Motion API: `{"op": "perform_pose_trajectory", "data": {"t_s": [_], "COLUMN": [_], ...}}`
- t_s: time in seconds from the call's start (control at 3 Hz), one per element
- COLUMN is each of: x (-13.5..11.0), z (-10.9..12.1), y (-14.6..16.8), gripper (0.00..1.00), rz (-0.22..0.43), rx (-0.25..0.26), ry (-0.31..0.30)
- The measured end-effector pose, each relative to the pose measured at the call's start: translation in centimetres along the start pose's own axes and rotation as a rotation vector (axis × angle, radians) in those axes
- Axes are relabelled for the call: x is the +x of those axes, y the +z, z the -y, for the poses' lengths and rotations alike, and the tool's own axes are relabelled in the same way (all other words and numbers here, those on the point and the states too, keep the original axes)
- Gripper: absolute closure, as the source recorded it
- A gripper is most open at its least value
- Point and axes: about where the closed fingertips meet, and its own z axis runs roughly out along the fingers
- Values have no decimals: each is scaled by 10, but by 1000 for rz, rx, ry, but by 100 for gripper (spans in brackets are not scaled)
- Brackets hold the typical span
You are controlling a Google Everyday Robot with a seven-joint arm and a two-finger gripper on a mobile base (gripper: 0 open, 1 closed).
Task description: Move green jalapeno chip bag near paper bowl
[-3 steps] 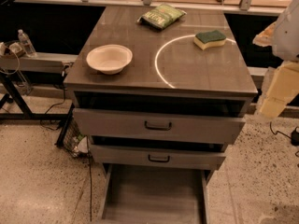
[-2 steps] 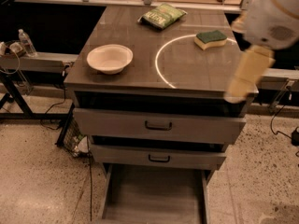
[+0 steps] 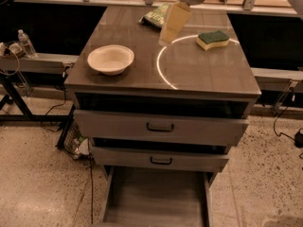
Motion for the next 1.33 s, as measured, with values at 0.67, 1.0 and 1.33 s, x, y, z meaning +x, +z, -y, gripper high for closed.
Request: {"op": "perform_pose_trajectory", "data": {"t_s": [0.67,1.0,1.33], "x": [-14,-26,-34], "z": [21,56,98], "y": [44,98,150], "gripper": [0,0,0], "rz": [61,125,184], "rx": [24,48,102], "ry": [97,221,348]}}
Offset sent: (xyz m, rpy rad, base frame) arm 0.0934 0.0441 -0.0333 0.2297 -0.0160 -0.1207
